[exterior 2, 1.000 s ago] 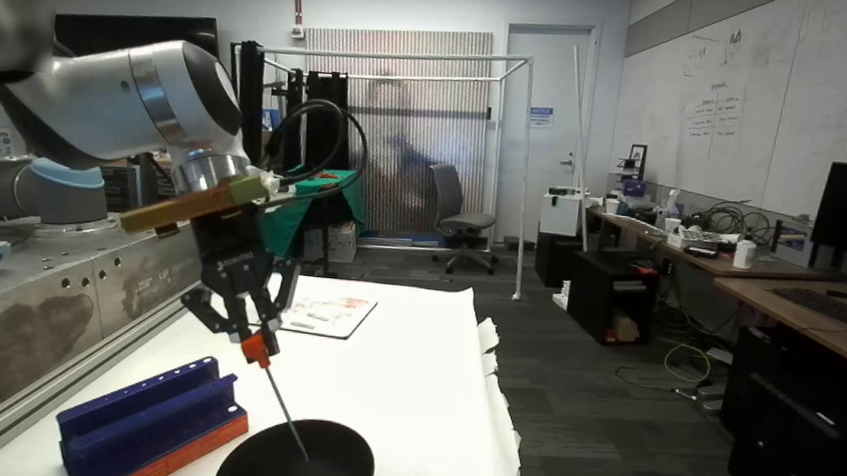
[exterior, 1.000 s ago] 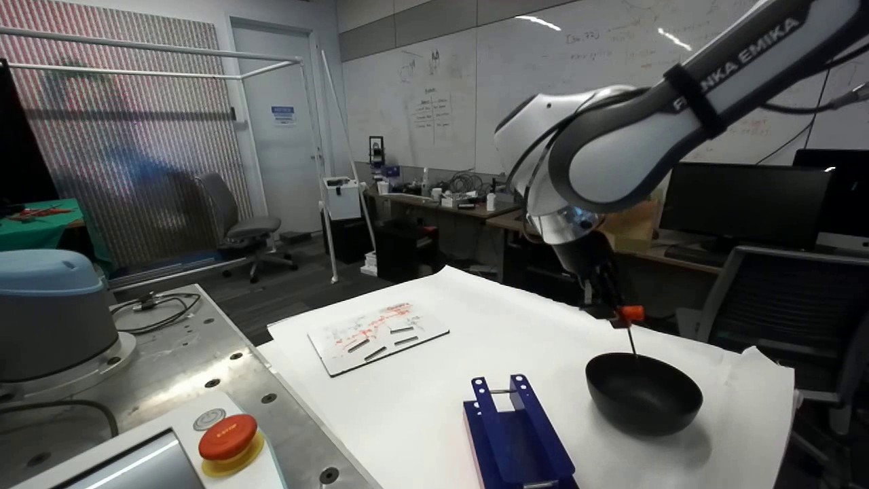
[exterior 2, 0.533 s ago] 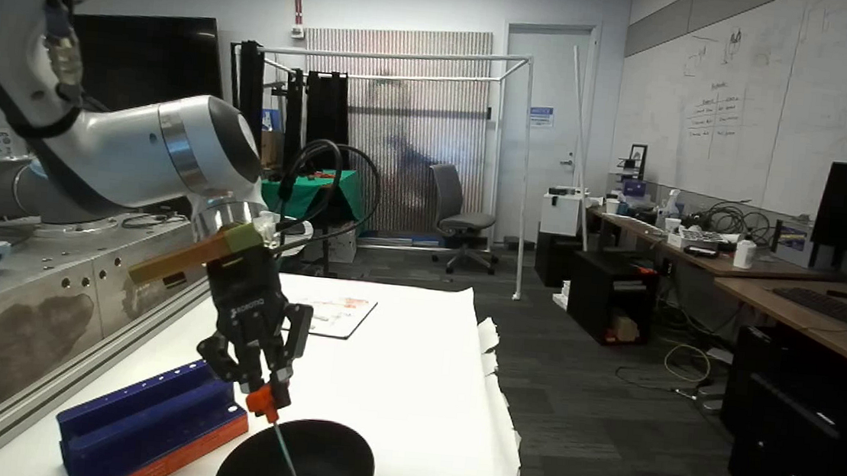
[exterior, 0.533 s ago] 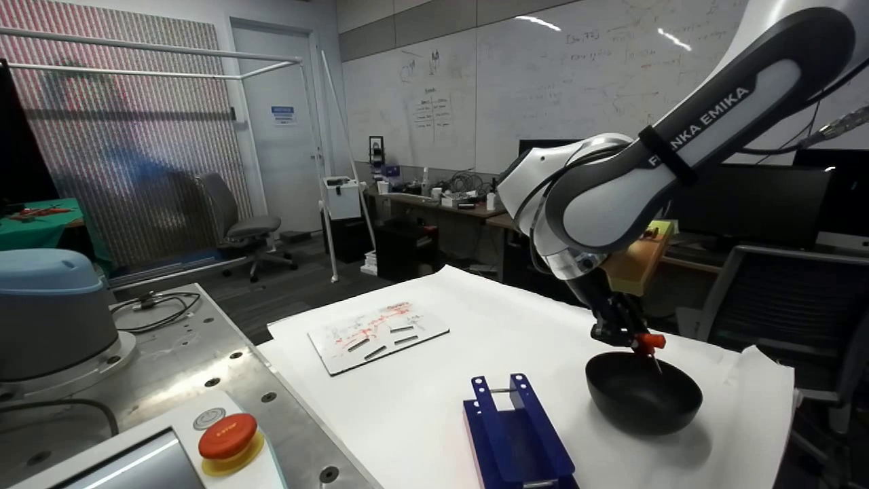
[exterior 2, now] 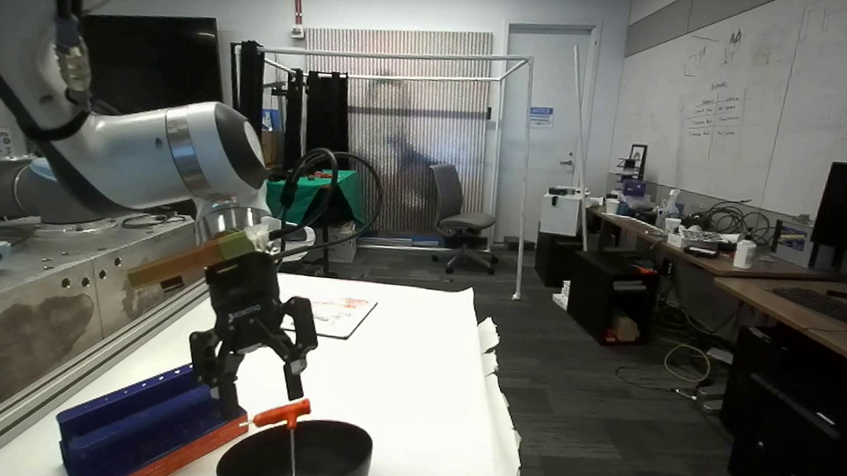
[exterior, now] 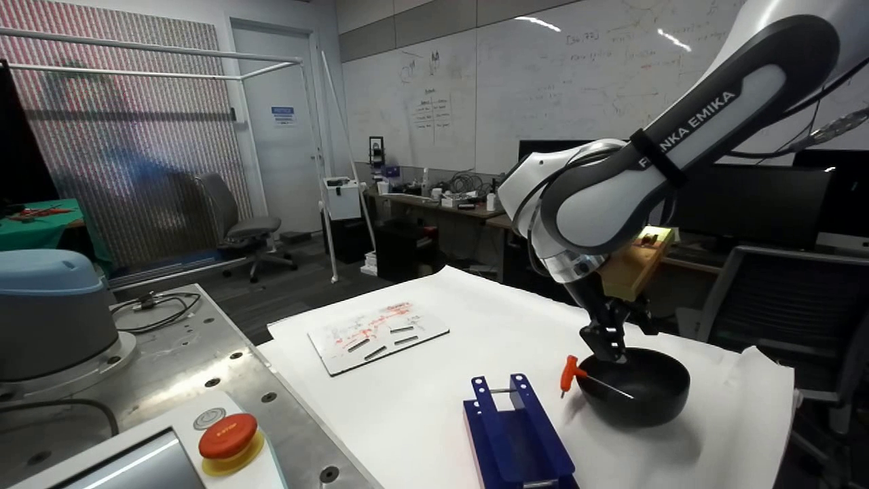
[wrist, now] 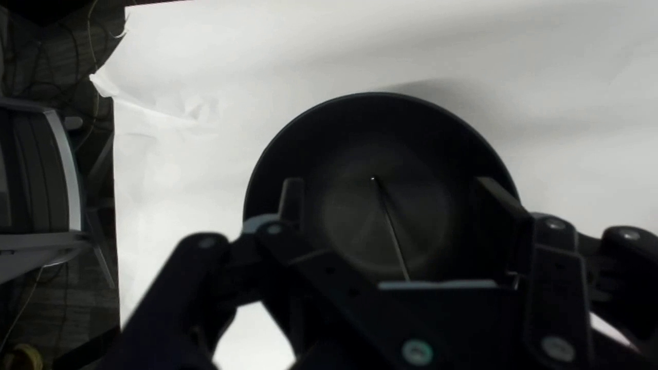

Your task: Take the wrench out of the toolbox and place it in the black bowl

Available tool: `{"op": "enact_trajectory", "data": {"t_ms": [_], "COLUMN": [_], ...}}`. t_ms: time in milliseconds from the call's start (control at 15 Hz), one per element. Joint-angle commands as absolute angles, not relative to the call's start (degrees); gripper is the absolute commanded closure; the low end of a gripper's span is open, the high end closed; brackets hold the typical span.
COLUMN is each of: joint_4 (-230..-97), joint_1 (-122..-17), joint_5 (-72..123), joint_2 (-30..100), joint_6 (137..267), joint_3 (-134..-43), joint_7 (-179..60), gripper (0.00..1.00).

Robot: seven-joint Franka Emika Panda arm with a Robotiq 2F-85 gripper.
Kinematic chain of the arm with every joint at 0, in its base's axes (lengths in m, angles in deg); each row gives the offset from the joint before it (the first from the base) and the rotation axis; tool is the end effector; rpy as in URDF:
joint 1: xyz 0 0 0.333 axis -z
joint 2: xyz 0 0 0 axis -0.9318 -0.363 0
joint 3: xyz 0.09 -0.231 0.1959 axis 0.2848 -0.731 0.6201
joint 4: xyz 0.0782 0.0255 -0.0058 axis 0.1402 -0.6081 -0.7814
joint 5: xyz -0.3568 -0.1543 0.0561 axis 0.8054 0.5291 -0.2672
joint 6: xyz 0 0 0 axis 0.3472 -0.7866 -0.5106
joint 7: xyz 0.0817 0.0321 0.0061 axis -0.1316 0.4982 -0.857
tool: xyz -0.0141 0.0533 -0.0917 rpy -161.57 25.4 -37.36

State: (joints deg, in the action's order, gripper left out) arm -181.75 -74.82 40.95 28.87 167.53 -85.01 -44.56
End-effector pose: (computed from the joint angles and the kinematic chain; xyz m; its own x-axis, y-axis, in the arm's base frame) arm 0.5527 0.0285 0.2542 0.8796 -0.1729 -0.4432 0.0252 -0.9134 0.4063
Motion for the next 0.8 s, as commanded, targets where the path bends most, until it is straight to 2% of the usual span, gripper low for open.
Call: {"op": "enact_trajectory", "data": {"t_ms": [0, 733], "joint_4": [-180.47, -187.77], "joint_1": [-73.96, -72.30], "joint_5": [37.17, 20.83], "joint_2": [30.74, 53.97], "joint_6": [167.14, 177.52], "joint_3": [-84.75, -82.73], "joint_7": [-46.77, -62.55], "gripper": [0.00, 0.00]}}
